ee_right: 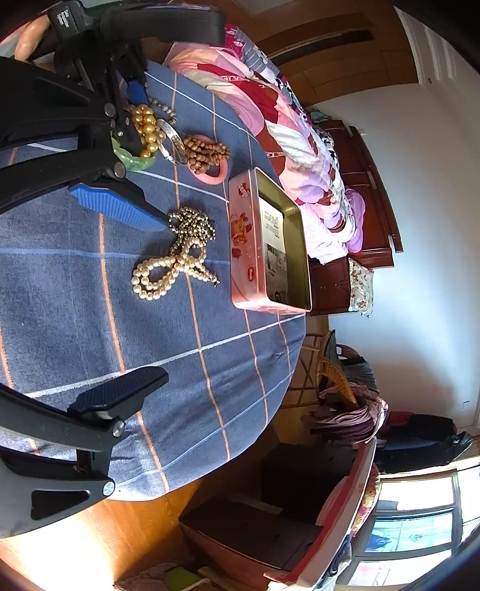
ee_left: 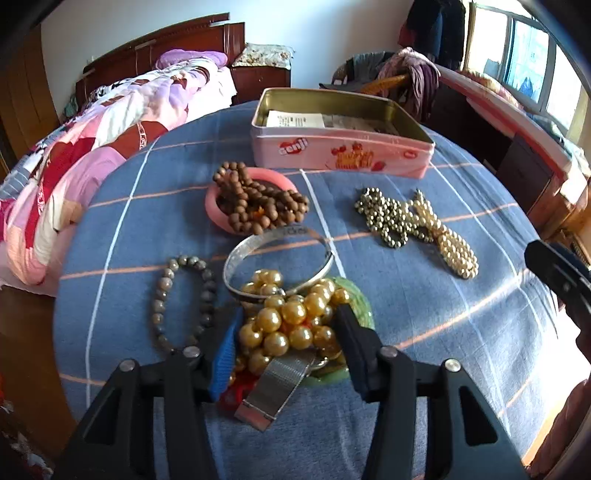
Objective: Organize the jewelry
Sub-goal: 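Grasp the gold pearl bracelet with the left tool while the right tool grasps the white pearl necklace, then carry both pieces into the pink tin and open both tools, then grasp the dark bead bracelet with the left tool while the right tool grasps the bronze bead necklace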
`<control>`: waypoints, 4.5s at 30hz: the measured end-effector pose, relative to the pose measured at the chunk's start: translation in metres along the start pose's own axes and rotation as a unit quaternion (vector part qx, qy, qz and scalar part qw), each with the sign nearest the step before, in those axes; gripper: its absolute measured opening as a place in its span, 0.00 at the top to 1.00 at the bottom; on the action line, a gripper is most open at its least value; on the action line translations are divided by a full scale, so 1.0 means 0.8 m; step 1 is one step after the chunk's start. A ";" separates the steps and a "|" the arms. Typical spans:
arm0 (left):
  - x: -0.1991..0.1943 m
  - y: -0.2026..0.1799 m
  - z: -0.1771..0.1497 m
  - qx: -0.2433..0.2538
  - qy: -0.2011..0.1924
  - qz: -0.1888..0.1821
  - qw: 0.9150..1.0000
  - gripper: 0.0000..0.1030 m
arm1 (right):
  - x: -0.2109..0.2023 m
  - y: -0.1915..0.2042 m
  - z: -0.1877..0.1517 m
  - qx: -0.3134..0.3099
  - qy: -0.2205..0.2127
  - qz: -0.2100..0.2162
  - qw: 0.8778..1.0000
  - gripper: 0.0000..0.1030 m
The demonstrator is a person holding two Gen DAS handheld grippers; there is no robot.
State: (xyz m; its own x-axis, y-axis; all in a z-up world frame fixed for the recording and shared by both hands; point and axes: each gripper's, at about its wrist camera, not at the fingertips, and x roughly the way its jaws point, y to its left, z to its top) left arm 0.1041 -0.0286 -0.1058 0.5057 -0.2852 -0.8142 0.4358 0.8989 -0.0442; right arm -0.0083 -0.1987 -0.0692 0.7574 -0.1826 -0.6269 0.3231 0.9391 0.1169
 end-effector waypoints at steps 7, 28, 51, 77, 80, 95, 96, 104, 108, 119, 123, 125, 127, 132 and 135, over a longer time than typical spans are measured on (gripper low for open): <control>-0.041 0.035 0.007 -0.042 -0.056 -0.067 0.995 0.80 | 0.010 -0.005 0.000 0.006 0.007 0.001 1.000 0.26; -0.100 0.067 0.028 -0.067 -0.158 -0.093 0.981 0.80 | 0.065 0.019 0.020 0.003 0.072 0.056 0.996 0.58; -0.078 0.051 0.052 -0.068 -0.136 -0.103 0.983 0.80 | 0.058 -0.018 0.085 0.010 0.069 0.090 0.993 0.88; 0.095 -0.028 0.216 -0.036 -0.066 -0.054 0.996 0.52 | 0.224 -0.002 0.174 0.021 0.051 0.079 0.995 0.61; 0.070 -0.020 0.211 -0.050 -0.089 -0.031 0.994 0.19 | 0.200 -0.012 0.173 0.035 0.029 0.072 0.996 0.45; -0.071 0.028 0.063 -0.057 -0.133 0.038 0.989 0.14 | 0.054 -0.014 0.058 0.036 0.009 0.054 0.998 0.40; -0.075 0.031 0.056 -0.063 -0.134 0.039 0.988 0.14 | 0.050 -0.012 0.052 0.032 0.010 0.058 0.998 0.40; -0.093 0.049 -0.008 -0.082 -0.130 0.046 0.987 0.14 | 0.022 0.019 0.003 -0.013 0.025 0.074 0.997 0.40; -0.094 0.054 -0.030 -0.084 -0.124 0.044 0.988 0.14 | 0.010 0.029 -0.005 -0.027 0.020 0.078 0.996 0.40; -0.092 0.061 -0.054 -0.088 -0.120 0.030 0.988 0.14 | -0.008 0.046 -0.008 -0.055 0.004 0.088 0.995 0.40; -0.082 0.079 -0.050 -0.113 -0.111 0.024 0.987 0.14 | -0.004 0.049 -0.011 -0.059 0.010 0.089 0.994 0.40; -0.077 0.085 -0.046 -0.116 -0.109 0.030 0.987 0.14 | -0.001 0.051 -0.012 -0.059 0.016 0.091 0.994 0.40; -0.066 0.093 -0.039 -0.122 -0.098 0.039 0.987 0.15 | 0.002 0.051 -0.013 -0.060 0.019 0.092 0.994 0.40; -0.040 0.112 -0.021 -0.136 -0.069 0.069 0.986 0.41 | 0.003 0.048 -0.012 -0.058 0.018 0.089 0.994 0.40; -0.021 0.117 -0.013 -0.139 -0.044 0.073 0.987 0.50 | 0.006 0.048 -0.010 -0.055 0.020 0.089 0.994 0.40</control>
State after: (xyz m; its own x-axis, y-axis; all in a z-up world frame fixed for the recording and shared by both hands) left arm 0.1291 0.0640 -0.1021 0.6168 -0.1628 -0.7701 0.1392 0.9855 -0.0969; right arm 0.0028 -0.1614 -0.0741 0.7732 -0.0020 -0.6341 0.1210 0.9821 0.1445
